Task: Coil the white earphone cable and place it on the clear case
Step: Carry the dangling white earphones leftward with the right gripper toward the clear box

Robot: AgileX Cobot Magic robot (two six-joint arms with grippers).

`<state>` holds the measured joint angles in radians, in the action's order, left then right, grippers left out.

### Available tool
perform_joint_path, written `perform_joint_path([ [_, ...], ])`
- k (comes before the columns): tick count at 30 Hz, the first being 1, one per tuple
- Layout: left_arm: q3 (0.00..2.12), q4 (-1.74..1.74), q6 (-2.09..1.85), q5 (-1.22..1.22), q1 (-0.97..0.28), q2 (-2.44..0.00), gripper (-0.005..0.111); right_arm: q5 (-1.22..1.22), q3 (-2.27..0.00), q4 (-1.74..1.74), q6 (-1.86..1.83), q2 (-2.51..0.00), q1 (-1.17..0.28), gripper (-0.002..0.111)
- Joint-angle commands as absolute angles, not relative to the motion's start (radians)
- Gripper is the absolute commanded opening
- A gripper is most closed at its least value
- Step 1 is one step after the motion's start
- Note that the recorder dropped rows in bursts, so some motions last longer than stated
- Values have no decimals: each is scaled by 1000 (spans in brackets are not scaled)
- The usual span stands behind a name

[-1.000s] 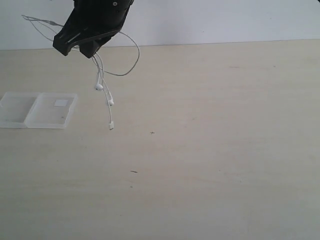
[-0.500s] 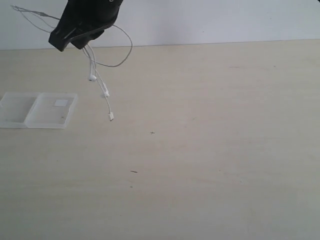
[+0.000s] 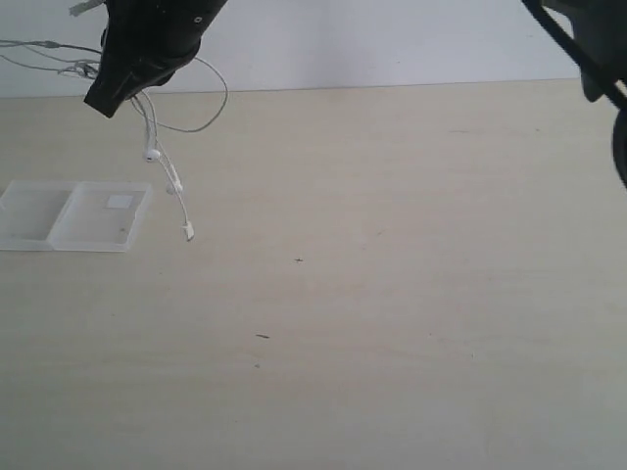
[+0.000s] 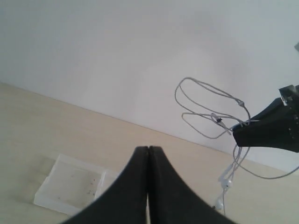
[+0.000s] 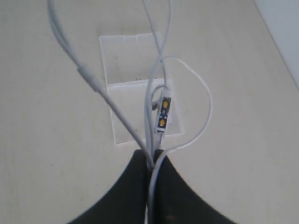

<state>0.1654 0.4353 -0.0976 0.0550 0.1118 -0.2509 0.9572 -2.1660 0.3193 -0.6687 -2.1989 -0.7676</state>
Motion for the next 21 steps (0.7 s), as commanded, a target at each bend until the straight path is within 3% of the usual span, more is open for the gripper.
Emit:
perform_joint_path([
  [1,164,390,-97,58,179,-173,0,898,-2268,371,-650,-2265,-768,0],
  [10,164,370,-97,58,181,-94,0,885,-2447,436,-618,-2377,-768,0],
  [21,164,370,-97,58,181,-90,0,940,-2461,369,-540,-2368,-768,0],
])
